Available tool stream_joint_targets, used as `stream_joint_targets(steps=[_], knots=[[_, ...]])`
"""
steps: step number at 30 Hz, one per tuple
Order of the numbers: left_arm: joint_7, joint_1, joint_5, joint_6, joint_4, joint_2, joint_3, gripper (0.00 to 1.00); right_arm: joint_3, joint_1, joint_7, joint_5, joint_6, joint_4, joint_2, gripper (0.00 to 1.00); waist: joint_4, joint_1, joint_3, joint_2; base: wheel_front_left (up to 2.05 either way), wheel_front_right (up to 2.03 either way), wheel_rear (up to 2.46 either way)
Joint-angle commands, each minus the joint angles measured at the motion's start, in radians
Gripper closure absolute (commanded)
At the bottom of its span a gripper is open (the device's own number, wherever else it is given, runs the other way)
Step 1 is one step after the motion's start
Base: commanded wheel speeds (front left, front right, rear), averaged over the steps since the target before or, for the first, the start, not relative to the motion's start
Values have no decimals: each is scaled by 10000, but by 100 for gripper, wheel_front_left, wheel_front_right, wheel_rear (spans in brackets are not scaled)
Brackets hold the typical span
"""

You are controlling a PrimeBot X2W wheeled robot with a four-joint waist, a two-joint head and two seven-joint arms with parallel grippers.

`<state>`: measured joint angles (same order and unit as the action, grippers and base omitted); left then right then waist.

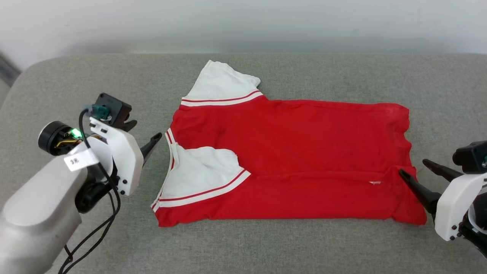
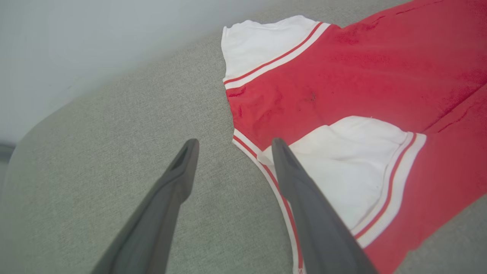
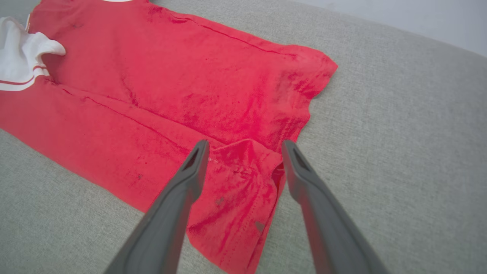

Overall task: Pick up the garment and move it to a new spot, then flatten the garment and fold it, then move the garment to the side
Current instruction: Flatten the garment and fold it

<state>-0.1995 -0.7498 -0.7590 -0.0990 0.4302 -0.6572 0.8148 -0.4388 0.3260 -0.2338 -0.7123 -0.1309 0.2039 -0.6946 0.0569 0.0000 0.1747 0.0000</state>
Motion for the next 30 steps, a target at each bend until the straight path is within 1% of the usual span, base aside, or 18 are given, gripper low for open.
stream_joint_targets(steps=[1,9,14,16,23,30], knots=[[-694,-204,-265,-57,-301,-156,45,0,105,-112,-98,51,5,-121,-9,0,42,0,-97,0,0,0,0],[-4276,-322,-2014,-139,-1379,-684,311,0,369,-425,-571,279,4,-515,228,0,-67,0,-151,0,0,0,0],[-5672,22,-2698,40,-1643,-777,599,0,482,-437,-927,336,4,-684,352,0,-206,0,36,0,0,0,0],[-6007,163,-2777,96,-1652,-830,758,0,496,-388,-1030,361,4,-714,420,0,-280,0,146,0,0,0,0],[-6335,670,-2770,115,-1247,-841,1153,0,407,-138,-1262,422,4,-732,606,0,-475,0,472,0,0,0,0],[-6195,1084,-2681,-33,-563,-552,1604,0,239,140,-1357,420,4,-618,735,0,-586,0,658,0,0,0,0]])
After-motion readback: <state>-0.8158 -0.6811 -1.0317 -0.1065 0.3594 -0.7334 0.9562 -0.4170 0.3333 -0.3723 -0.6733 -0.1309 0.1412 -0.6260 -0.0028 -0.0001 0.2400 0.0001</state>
